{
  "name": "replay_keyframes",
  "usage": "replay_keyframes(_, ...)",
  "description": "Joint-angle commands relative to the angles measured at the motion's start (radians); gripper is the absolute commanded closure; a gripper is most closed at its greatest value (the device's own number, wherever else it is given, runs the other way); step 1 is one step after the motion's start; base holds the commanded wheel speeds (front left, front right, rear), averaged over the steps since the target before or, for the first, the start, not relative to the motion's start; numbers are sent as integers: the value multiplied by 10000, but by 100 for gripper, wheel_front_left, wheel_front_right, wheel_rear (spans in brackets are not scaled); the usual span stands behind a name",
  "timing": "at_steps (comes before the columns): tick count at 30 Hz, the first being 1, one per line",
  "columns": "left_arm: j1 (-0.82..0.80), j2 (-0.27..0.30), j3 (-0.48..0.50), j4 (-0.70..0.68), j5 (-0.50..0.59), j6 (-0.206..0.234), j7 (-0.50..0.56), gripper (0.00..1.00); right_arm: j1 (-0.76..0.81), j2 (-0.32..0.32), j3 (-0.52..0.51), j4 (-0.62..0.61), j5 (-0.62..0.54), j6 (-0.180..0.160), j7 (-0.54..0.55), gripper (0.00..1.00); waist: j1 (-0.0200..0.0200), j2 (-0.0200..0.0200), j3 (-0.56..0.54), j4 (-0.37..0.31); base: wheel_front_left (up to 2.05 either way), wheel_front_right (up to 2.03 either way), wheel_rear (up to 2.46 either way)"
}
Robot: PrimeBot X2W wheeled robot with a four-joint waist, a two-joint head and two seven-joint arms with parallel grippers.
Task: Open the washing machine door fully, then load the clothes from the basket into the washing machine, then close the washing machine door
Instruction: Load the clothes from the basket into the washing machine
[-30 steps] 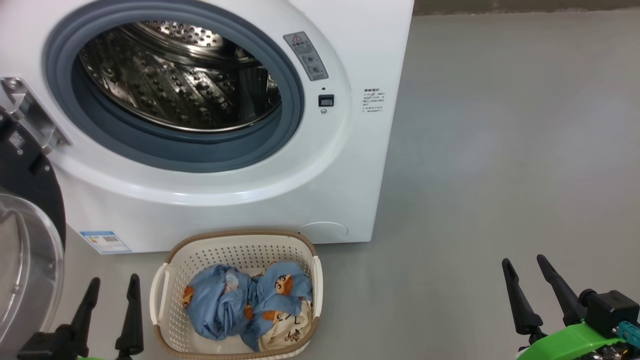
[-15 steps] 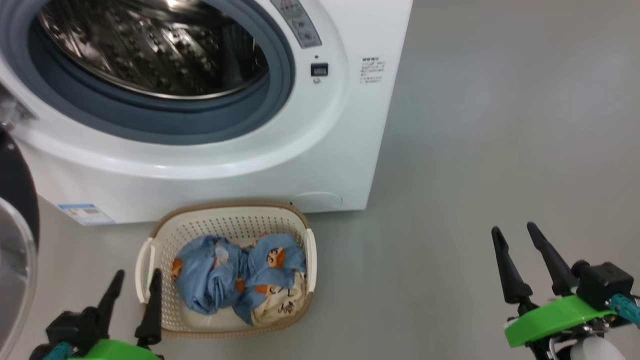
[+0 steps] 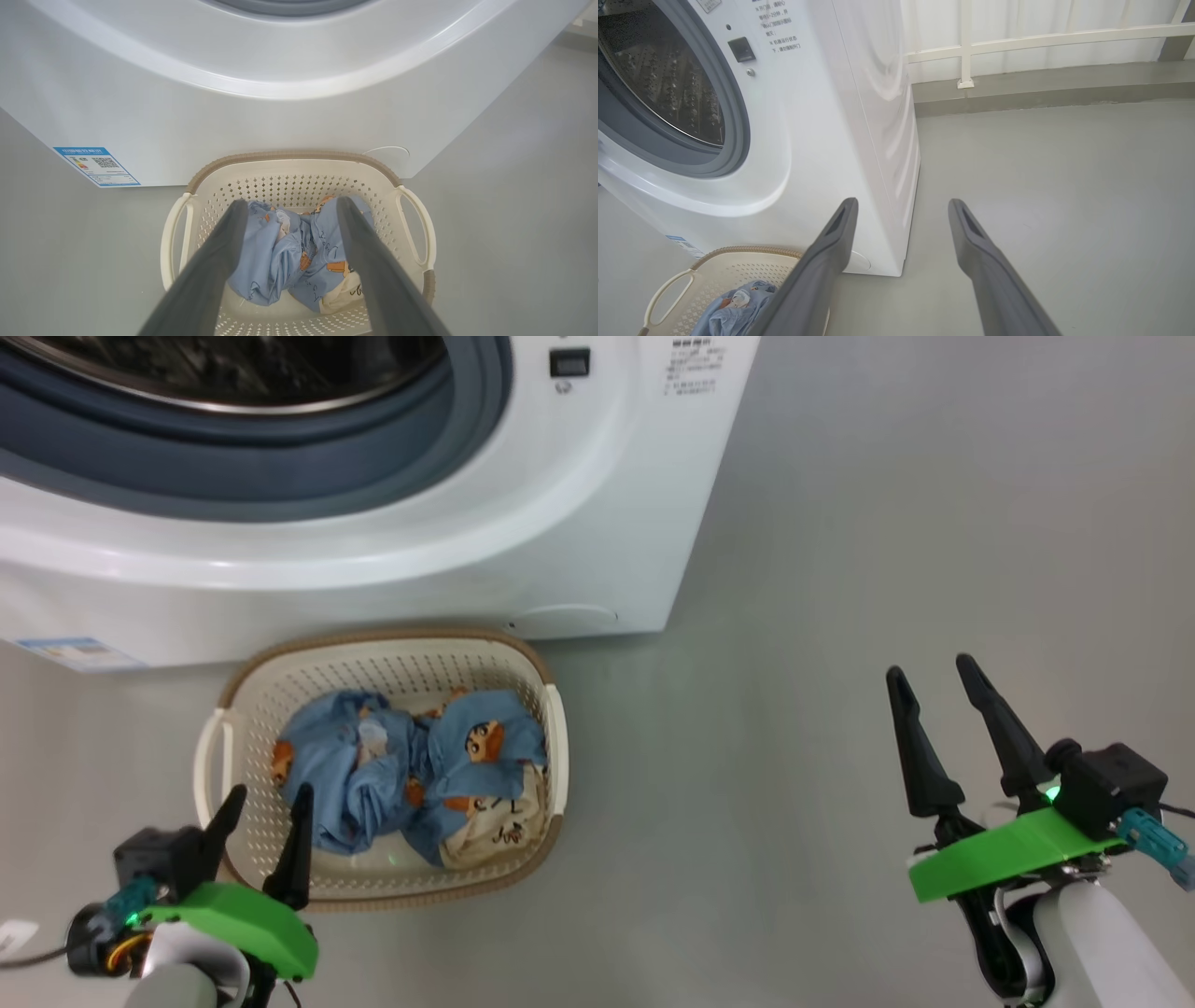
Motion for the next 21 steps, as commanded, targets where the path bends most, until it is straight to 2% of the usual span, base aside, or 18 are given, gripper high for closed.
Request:
replay_keyframes(1, -377, 403, 83, 189, -83, 8, -63, 0, -238, 26, 255, -268, -110, 44, -107, 0, -2, -1, 637, -186, 0, 0, 0)
replay_keyframes(8, -1527, 712, -725, 1918, -409, 8, -63, 0, -809, 255, 478, -394, -221, 44, -107, 0, -2, -1, 1599, -479, 0, 0, 0)
replay_keyframes(21, -3067, 1070, -1998, 3523, -1186, 8, -63, 0, -1466, 462, 597, -497, -440, 44, -107, 0, -2, -1, 2895, -709, 0, 0, 0)
